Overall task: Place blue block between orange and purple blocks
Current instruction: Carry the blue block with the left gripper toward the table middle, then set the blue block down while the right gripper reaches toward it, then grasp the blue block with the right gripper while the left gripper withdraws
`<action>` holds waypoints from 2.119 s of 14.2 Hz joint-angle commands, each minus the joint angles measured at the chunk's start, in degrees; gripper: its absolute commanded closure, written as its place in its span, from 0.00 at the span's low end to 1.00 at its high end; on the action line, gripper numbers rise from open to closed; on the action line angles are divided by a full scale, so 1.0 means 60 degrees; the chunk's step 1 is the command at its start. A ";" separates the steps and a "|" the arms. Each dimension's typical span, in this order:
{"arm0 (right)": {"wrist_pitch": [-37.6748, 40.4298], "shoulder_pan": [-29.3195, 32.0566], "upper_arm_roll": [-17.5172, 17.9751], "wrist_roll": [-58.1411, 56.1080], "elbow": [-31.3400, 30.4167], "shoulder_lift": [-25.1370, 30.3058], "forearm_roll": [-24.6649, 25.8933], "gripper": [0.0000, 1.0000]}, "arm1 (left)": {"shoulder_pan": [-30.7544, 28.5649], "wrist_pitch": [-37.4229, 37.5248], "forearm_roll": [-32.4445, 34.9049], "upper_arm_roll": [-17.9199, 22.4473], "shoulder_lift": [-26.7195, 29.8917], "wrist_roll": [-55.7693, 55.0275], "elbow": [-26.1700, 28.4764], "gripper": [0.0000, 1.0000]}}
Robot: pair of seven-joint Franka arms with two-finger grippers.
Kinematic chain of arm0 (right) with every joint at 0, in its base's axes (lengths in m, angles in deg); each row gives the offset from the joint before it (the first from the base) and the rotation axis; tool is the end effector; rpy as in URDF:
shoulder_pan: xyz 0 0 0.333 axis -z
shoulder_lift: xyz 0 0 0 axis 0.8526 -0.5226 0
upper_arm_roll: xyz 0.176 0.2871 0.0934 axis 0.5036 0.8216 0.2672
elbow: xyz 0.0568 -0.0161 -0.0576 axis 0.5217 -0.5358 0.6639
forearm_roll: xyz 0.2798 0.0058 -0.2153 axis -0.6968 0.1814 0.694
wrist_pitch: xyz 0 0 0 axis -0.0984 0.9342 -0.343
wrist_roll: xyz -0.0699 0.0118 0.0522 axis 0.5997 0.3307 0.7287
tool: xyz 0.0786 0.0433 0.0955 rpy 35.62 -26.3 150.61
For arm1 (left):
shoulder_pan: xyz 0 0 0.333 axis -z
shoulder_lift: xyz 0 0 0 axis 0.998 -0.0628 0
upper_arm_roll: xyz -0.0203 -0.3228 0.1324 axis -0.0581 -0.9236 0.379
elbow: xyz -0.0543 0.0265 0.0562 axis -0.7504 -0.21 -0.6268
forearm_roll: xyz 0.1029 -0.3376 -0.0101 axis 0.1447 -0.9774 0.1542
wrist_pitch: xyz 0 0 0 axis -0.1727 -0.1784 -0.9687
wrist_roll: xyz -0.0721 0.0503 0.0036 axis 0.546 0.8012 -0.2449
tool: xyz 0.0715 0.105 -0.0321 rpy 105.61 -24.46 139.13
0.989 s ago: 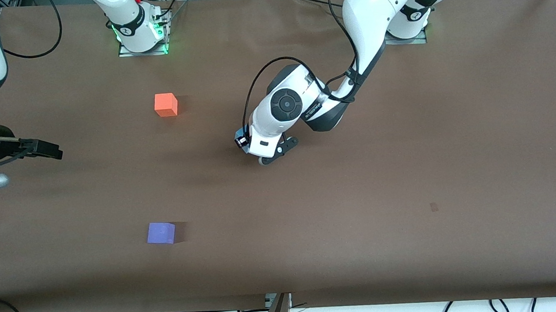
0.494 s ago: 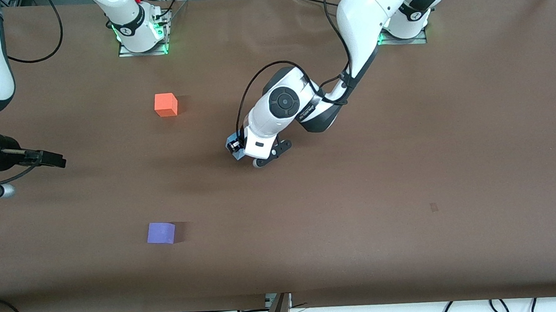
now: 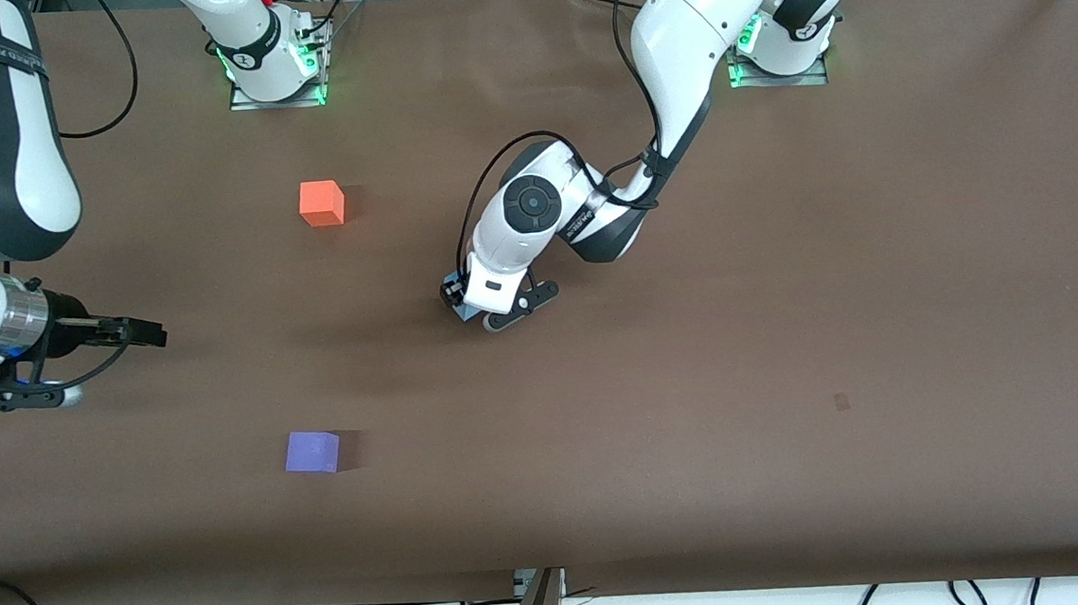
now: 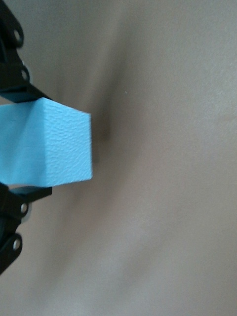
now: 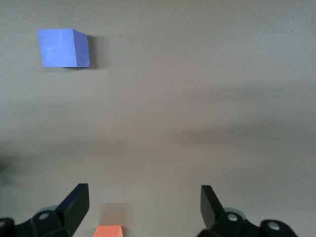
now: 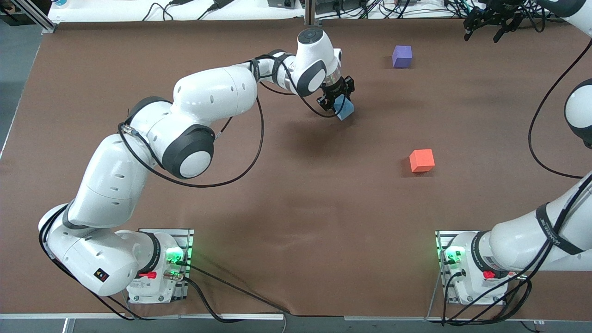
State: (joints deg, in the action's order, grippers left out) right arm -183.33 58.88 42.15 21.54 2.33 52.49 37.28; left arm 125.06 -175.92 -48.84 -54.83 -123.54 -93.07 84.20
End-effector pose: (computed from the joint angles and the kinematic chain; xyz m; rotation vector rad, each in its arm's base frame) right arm 0.6305 -0.0145 0.4533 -3.1181 0.1096 0.1881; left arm 0.5332 -0.5740 0.2475 2.6939 0.7632 -0.2167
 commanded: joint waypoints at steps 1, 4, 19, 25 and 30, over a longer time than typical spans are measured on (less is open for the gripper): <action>-0.0165 0.0024 0.0028 -0.0084 0.0158 -0.0169 -0.0160 0.00 | 0.0104 0.0036 -0.0075 0.0172 -0.0249 0.0379 -0.0333 0.19; -0.0180 0.0009 0.0043 -0.0055 0.0173 -0.0272 -0.0189 0.00 | 0.0134 0.0036 0.0070 0.0172 -0.0234 0.0364 -0.0319 0.06; -0.1804 -0.3019 0.0043 0.4158 0.0100 -0.1341 -0.0380 0.00 | -0.3014 0.6623 0.1185 0.0084 0.4128 0.4138 0.0999 0.00; -0.3488 -0.4895 0.0043 0.8216 0.0114 -0.2160 -0.0249 0.00 | -0.5136 0.7169 0.1200 0.0070 0.7274 0.7993 0.4144 0.00; -0.3857 -0.5440 0.0013 0.8851 0.0027 -0.2616 -0.0014 0.00 | -0.6221 0.7155 0.1490 0.0099 1.0147 0.9399 0.6519 0.00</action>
State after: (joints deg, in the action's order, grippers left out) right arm -206.37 26.56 42.82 73.64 2.24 37.20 36.08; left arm 90.02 -131.37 -41.86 -53.69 -71.92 -40.70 113.92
